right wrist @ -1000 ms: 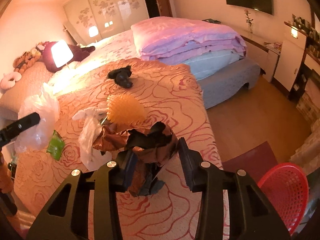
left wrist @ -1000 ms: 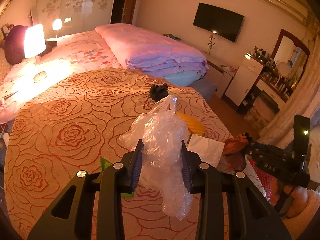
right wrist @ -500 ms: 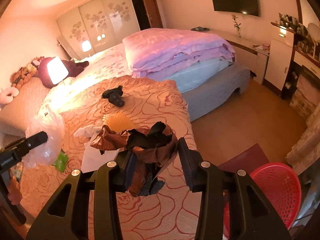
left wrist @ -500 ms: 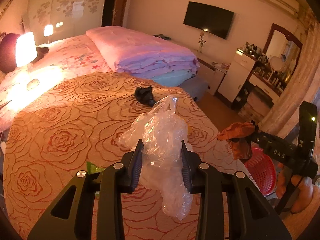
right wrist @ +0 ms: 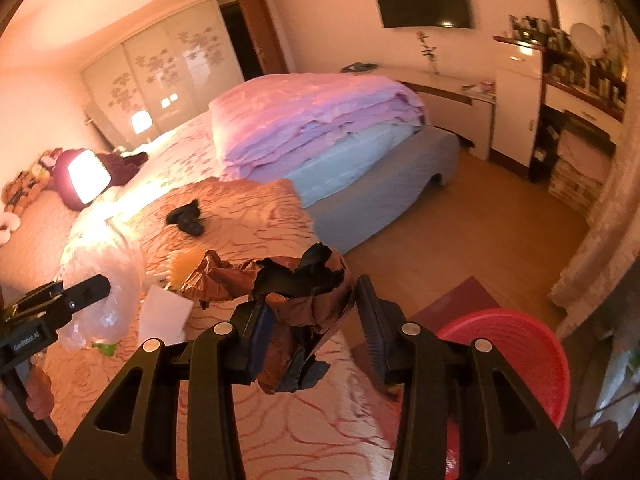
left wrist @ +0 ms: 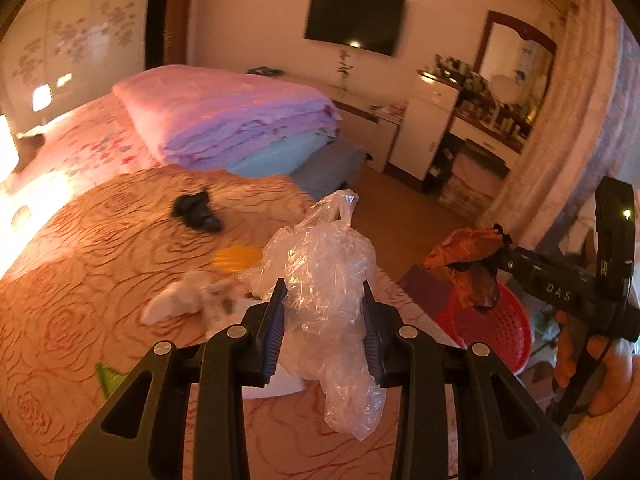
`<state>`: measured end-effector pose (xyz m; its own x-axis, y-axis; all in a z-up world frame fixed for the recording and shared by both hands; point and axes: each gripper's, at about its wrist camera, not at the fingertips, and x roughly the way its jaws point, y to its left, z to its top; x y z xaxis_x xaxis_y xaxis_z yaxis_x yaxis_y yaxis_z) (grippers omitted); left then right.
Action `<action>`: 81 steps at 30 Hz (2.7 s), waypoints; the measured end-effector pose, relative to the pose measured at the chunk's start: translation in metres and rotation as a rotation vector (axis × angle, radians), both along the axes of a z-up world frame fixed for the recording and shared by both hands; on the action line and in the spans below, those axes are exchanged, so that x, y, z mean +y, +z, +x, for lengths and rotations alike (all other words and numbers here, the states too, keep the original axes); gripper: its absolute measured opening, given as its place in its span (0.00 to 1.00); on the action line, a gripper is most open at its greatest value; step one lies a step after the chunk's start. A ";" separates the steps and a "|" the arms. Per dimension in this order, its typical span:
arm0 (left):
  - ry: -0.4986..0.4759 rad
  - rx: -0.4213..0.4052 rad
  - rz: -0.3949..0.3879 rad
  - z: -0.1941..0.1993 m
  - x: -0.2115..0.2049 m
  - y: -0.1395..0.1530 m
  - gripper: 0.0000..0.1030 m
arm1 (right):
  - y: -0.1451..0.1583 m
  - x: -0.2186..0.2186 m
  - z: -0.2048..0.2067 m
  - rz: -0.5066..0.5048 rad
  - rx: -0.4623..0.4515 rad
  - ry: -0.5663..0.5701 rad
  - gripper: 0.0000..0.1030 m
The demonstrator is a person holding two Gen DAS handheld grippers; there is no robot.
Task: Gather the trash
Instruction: 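Lift both held items and carry them toward the red basket, then open the left tool over the red basket while the right tool opens to drop the cloth, then move both open tools back over the remaining trash on the bed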
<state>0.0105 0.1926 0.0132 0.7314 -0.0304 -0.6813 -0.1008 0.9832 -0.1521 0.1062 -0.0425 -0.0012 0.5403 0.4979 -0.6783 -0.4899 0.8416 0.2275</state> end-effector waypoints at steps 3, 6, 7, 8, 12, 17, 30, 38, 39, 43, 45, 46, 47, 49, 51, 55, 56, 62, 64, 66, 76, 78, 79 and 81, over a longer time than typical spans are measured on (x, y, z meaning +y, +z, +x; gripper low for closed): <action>-0.057 0.007 -0.001 0.011 -0.020 -0.002 0.31 | 0.000 -0.014 0.002 -0.003 0.000 -0.038 0.38; -0.116 0.012 0.002 0.020 -0.038 -0.003 0.31 | -0.002 -0.032 0.003 -0.012 -0.001 -0.078 0.38; -0.134 0.014 0.004 0.023 -0.044 -0.003 0.31 | -0.002 -0.038 0.003 -0.019 -0.001 -0.092 0.38; -0.151 0.015 0.007 0.025 -0.049 -0.003 0.31 | -0.003 -0.042 0.004 -0.024 0.000 -0.103 0.38; -0.239 0.029 0.009 0.042 -0.079 -0.009 0.31 | -0.010 -0.067 0.004 -0.043 0.018 -0.167 0.38; -0.377 0.083 -0.028 0.063 -0.120 -0.025 0.32 | -0.022 -0.093 0.007 -0.059 0.050 -0.236 0.39; -0.503 0.221 -0.077 0.103 -0.180 -0.075 0.32 | -0.064 -0.126 0.023 -0.083 0.152 -0.326 0.39; -0.498 0.274 -0.106 0.115 -0.187 -0.090 0.43 | -0.075 -0.139 0.030 -0.074 0.197 -0.357 0.51; -0.496 0.276 -0.108 0.115 -0.187 -0.090 0.45 | -0.076 -0.140 0.030 -0.072 0.201 -0.359 0.53; -0.486 0.276 -0.119 0.115 -0.186 -0.091 0.57 | -0.076 -0.142 0.030 -0.066 0.206 -0.367 0.59; -0.483 0.273 -0.115 0.116 -0.186 -0.091 0.59 | -0.076 -0.142 0.030 -0.067 0.205 -0.367 0.60; -0.482 0.272 -0.114 0.116 -0.185 -0.090 0.60 | -0.076 -0.142 0.030 -0.065 0.204 -0.367 0.60; -0.477 0.270 -0.114 0.116 -0.184 -0.089 0.60 | -0.076 -0.142 0.030 -0.066 0.203 -0.368 0.60; -0.470 0.264 -0.114 0.115 -0.182 -0.087 0.61 | -0.075 -0.142 0.030 -0.065 0.197 -0.369 0.60; -0.462 0.254 -0.108 0.114 -0.178 -0.085 0.62 | -0.073 -0.142 0.029 -0.065 0.192 -0.369 0.60; -0.432 0.229 -0.095 0.112 -0.170 -0.078 0.65 | -0.069 -0.140 0.028 -0.063 0.180 -0.366 0.60; -0.419 0.222 -0.093 0.111 -0.167 -0.076 0.65 | -0.068 -0.139 0.029 -0.062 0.178 -0.365 0.60; -0.364 0.176 -0.072 0.103 -0.150 -0.063 0.65 | -0.060 -0.133 0.028 -0.060 0.154 -0.348 0.60; -0.347 0.161 -0.063 0.100 -0.145 -0.059 0.67 | -0.058 -0.129 0.027 -0.057 0.146 -0.339 0.60; -0.326 0.146 -0.054 0.096 -0.139 -0.055 0.69 | -0.057 -0.125 0.025 -0.054 0.142 -0.330 0.60; -0.228 0.122 -0.059 0.083 -0.104 -0.049 0.70 | -0.049 -0.092 0.022 -0.049 0.116 -0.250 0.60; -0.207 0.116 -0.056 0.080 -0.095 -0.047 0.70 | -0.047 -0.087 0.022 -0.050 0.113 -0.236 0.60; -0.197 0.114 -0.055 0.078 -0.092 -0.047 0.70 | -0.047 -0.082 0.022 -0.049 0.113 -0.225 0.60; -0.175 0.109 -0.055 0.074 -0.084 -0.045 0.70 | -0.046 -0.074 0.021 -0.048 0.114 -0.205 0.60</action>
